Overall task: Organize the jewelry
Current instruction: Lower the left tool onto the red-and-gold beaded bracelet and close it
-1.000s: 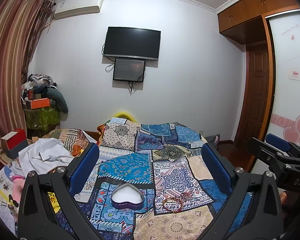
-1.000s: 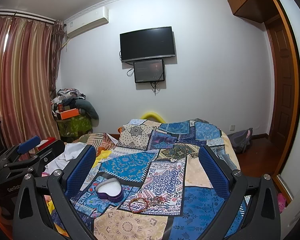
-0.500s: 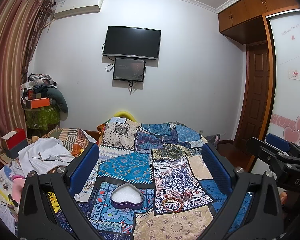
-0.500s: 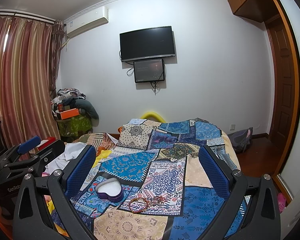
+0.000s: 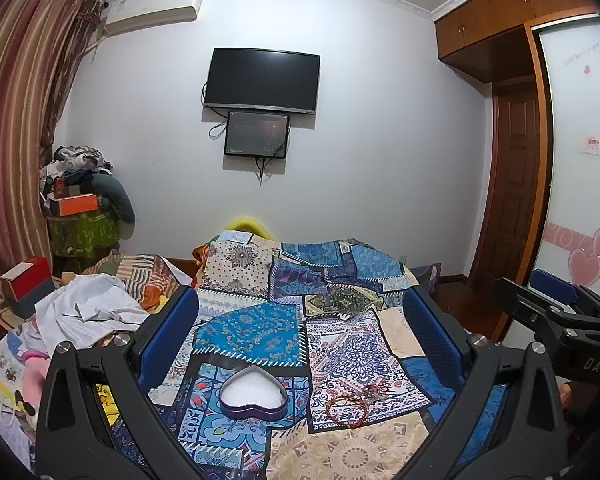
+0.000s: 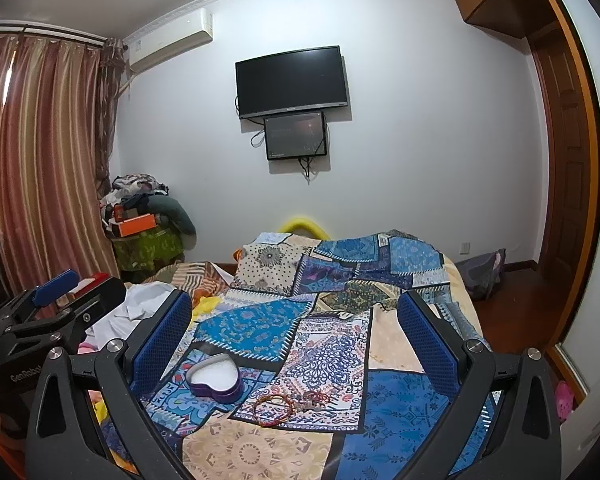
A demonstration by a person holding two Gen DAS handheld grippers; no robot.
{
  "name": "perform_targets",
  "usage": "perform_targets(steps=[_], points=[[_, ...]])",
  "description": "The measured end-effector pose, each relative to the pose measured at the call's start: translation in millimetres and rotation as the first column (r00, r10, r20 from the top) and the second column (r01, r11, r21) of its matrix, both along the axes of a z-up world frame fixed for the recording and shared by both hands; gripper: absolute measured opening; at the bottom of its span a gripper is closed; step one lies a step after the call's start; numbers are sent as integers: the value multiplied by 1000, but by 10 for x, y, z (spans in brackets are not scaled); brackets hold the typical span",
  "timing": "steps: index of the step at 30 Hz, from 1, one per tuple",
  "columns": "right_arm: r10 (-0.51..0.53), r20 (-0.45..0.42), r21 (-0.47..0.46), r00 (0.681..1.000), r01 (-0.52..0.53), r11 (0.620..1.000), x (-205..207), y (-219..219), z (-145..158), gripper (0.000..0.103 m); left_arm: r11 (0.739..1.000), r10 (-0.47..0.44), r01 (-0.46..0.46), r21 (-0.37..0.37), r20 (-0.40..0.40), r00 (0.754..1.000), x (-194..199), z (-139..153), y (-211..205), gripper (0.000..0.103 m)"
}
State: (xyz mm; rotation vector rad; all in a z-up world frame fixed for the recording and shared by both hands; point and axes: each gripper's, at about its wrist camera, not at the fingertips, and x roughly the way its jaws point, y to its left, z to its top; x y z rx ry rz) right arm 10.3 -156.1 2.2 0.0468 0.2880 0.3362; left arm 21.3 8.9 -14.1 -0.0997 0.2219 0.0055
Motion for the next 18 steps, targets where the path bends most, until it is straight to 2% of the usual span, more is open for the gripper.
perform_targets(steps=[5,10,14,18], points=[[-14,-38,-7,999,13,1000,159,-37,-95,102,1000,-1,1,8,-38,999,169,-84,19,103],[-48,-94,-41,994,44,998,374,-115,-252,102,1000,0,2,20,-126,992,439,-281,33,103],[-87,-165,-78,982,74,994,571,-224,-459,102,999,19,-10,41,-224,974,686,-528,46,103],[-121,-237,-125,964,93,988,716,-321,-692,102,999,-16,30,36,-336,942,916,-824,29,100]])
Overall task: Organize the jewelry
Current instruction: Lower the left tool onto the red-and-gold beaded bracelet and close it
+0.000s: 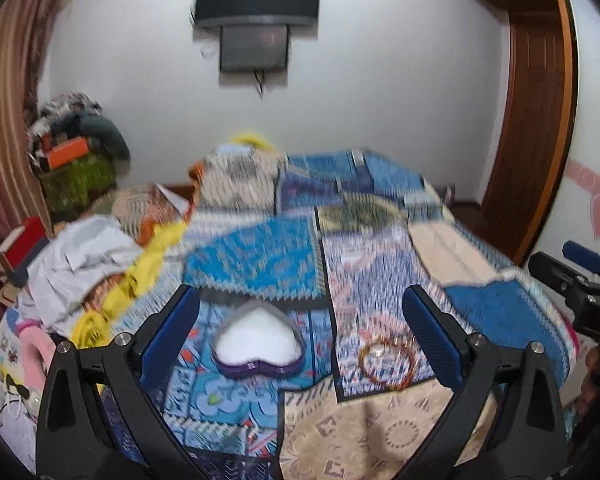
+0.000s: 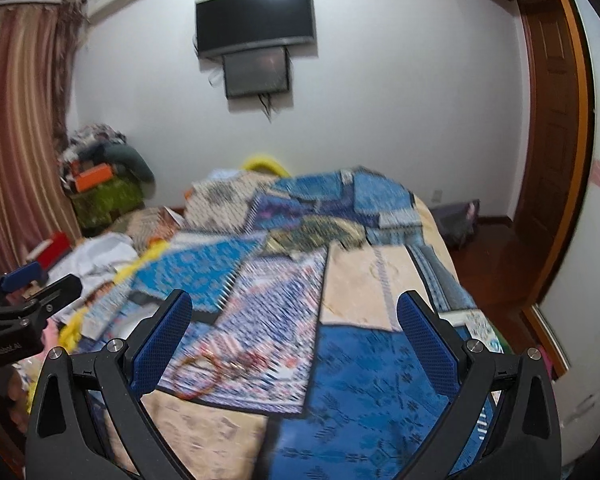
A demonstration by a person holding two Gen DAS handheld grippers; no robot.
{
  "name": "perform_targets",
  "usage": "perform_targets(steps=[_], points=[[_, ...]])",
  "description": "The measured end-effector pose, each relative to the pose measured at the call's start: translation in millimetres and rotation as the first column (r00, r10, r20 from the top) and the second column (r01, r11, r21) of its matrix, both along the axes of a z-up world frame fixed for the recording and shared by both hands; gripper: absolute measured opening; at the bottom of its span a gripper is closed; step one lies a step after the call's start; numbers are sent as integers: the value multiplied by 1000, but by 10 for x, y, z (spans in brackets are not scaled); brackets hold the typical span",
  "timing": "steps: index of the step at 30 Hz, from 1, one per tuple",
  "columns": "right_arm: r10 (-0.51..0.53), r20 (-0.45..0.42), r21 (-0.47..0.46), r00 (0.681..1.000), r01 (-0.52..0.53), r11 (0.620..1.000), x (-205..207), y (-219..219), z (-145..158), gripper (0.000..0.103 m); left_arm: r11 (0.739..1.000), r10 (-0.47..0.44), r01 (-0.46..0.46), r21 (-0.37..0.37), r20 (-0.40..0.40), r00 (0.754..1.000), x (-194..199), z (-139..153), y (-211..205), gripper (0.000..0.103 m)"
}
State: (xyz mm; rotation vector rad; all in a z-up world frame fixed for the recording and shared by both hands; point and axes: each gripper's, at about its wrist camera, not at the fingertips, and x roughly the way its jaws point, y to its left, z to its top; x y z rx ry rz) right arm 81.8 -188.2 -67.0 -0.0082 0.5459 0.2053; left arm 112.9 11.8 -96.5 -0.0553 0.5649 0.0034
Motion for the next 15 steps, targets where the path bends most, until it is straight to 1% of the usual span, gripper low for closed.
perform_targets(steps=[2,3,7,8,9,11,12,14,15], points=[[1,-38,-18,999,-2,1000,53,-31,-98,102,1000,-28,27,-8,-62,998,108,-157,-29,92],[7,-62,-24,998,-8,1000,85,-46,-157,102,999,-46,44,-15,-94,995,170,-237,-51,91],[37,-132,-24,991,-40,999,197,-62,-348,100,994,-103,98,-43,-171,980,290,-465,-147,80],[51,-148,-19,988,-55,998,215,-58,-386,97,993,-118,110,-50,-187,975,311,-503,-171,76],[64,-162,-13,985,-67,998,240,-49,-427,95,990,-134,125,-58,-205,970,337,-551,-199,75],[88,-189,-2,978,-90,996,280,-29,-508,88,986,-162,150,-70,-235,958,375,-641,-248,65],[102,-205,6,973,-103,995,297,-25,-539,86,984,-177,163,-76,-253,951,404,-694,-276,61],[127,-224,21,966,-126,992,329,-2,-598,76,980,-198,180,-89,-275,941,440,-763,-301,49],[140,-233,29,962,-137,990,350,12,-618,74,978,-206,186,-96,-283,937,451,-787,-301,47]])
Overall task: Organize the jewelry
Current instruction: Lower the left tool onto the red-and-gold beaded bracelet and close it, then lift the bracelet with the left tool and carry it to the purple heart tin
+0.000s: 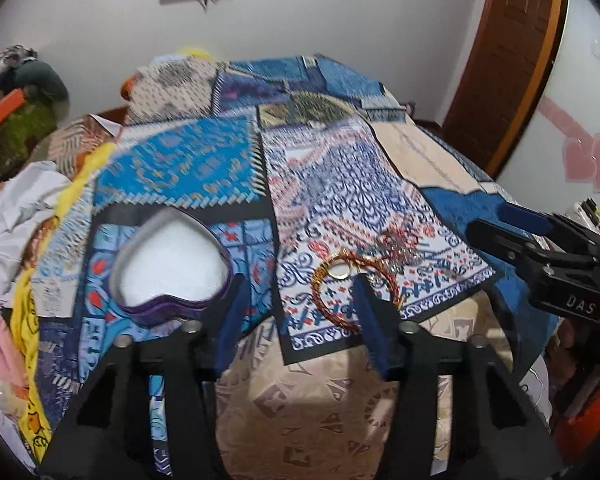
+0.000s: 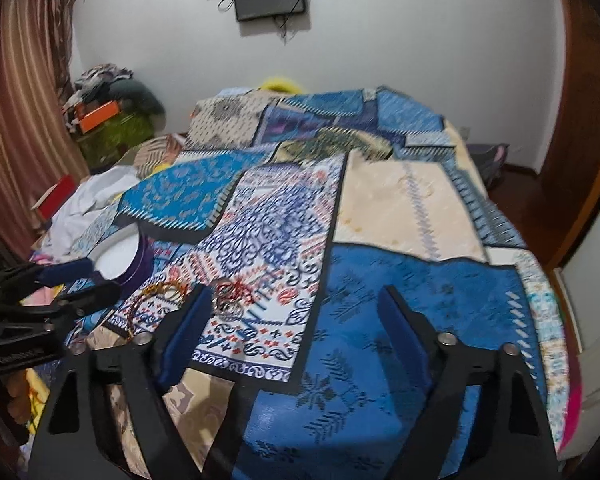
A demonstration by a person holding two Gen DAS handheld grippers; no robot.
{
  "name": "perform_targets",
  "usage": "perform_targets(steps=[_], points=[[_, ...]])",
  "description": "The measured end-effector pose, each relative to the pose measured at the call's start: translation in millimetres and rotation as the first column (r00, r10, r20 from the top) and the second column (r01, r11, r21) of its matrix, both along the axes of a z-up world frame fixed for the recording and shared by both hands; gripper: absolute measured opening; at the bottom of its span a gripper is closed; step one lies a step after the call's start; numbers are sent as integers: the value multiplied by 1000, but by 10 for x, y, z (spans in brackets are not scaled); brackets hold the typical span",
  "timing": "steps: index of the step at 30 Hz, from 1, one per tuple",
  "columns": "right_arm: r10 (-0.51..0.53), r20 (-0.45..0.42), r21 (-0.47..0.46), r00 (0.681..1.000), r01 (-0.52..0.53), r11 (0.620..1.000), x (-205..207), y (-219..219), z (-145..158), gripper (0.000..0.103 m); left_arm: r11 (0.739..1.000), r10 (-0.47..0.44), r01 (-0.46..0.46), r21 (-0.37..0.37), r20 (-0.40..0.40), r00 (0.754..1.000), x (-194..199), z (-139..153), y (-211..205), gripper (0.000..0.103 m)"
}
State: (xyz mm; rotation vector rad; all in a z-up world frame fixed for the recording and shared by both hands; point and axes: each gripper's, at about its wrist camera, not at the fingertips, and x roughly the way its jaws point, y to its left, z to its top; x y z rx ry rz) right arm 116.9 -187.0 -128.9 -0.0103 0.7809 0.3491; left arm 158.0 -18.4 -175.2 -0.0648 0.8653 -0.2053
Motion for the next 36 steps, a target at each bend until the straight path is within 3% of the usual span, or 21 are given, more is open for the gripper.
perform_targets(steps=[7,16,21,25,29,36], points=[[84,-51,11,995,-84,996,83,149,-102,49,999,-24,23,-37,-32,999,75,-113,-14,22],[161,-115,14,980,-161,987,188,353,-245,36,997,-42,39,-64,-51,998,162,-217,1,19],[165,-128,16,978,-165,986,215,373,-291,35,996,-39,34,-87,-56,998,195,-258,20,18],[172,-132,-4,976,-174,985,216,407,-323,22,995,-42,37,-93,-55,998,211,-277,11,13],[175,-123,-20,977,-179,984,204,421,-324,21,994,-49,44,-98,-51,997,210,-280,3,6],[165,-113,5,980,-165,986,179,377,-257,17,994,-49,46,-96,-31,998,148,-196,-6,5]])
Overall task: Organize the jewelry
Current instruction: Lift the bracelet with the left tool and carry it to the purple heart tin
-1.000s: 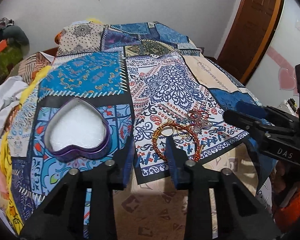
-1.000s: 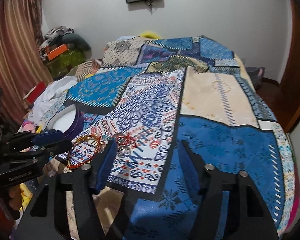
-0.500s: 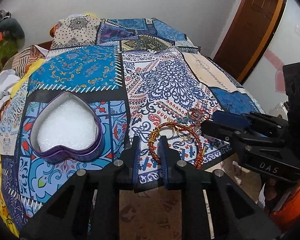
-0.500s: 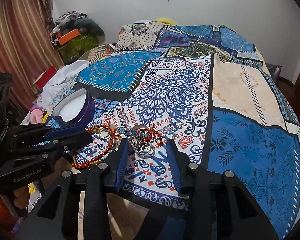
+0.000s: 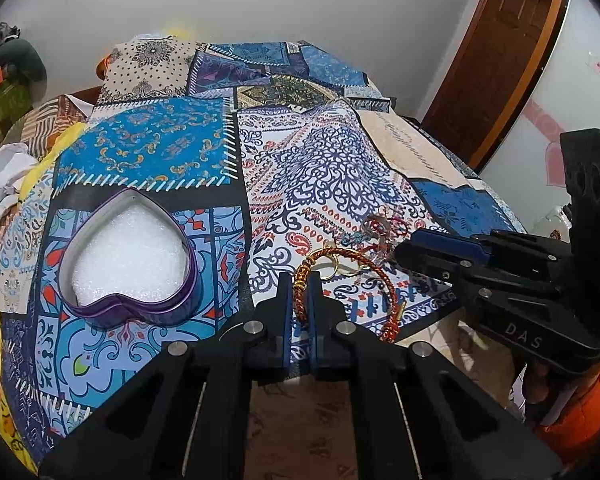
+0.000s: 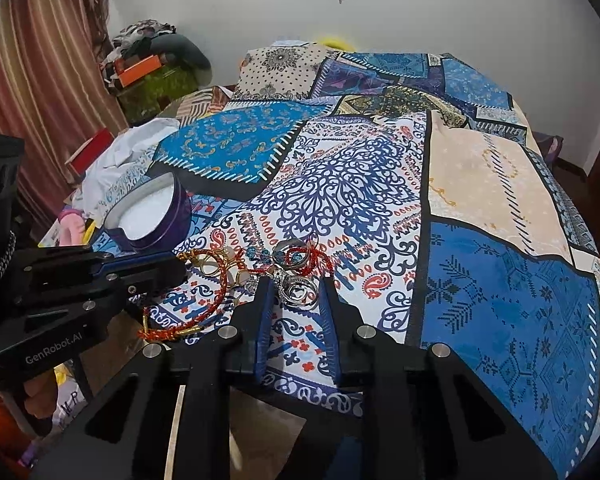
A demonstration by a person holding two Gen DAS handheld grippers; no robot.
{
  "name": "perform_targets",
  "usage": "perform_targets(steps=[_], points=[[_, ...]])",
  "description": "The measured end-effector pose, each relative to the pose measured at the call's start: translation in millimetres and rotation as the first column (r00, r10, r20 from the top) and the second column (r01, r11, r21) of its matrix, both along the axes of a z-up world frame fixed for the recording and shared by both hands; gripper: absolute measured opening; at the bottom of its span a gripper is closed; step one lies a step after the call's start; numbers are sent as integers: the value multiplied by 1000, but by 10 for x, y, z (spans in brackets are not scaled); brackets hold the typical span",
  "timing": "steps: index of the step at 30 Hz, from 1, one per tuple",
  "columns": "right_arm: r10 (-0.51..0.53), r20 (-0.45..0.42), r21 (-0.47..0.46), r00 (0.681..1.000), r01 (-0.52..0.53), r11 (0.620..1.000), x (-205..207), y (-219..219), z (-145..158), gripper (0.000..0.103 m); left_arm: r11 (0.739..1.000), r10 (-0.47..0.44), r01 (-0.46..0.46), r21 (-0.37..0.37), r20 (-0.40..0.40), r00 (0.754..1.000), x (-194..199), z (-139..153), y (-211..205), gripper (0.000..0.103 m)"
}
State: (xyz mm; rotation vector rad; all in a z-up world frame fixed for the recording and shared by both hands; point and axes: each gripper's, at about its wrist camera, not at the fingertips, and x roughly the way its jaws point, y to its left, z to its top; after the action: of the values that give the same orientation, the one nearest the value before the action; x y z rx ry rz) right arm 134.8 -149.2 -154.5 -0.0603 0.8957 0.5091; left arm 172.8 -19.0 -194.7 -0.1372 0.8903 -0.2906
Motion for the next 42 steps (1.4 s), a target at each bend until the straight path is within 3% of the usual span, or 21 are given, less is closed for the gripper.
perform_targets(steps=[15,28,34,42], points=[[-39,94,25,995,37,999,-138,-49,360,17,999,47,-49,8,113,992,-210,442,102,5],[-18,208,72,978,3,997,-200,269,769,17,987,151,-158,12,231,961,-364,790,526,5],[28,234,79,972,-48,996,-201,561,846,17,978,199,-209,16,249,948,-342,795,785,5],[95,211,59,973,-110,992,-75,972,724,17,965,242,-258,52,205,948,-164,550,1100,5]])
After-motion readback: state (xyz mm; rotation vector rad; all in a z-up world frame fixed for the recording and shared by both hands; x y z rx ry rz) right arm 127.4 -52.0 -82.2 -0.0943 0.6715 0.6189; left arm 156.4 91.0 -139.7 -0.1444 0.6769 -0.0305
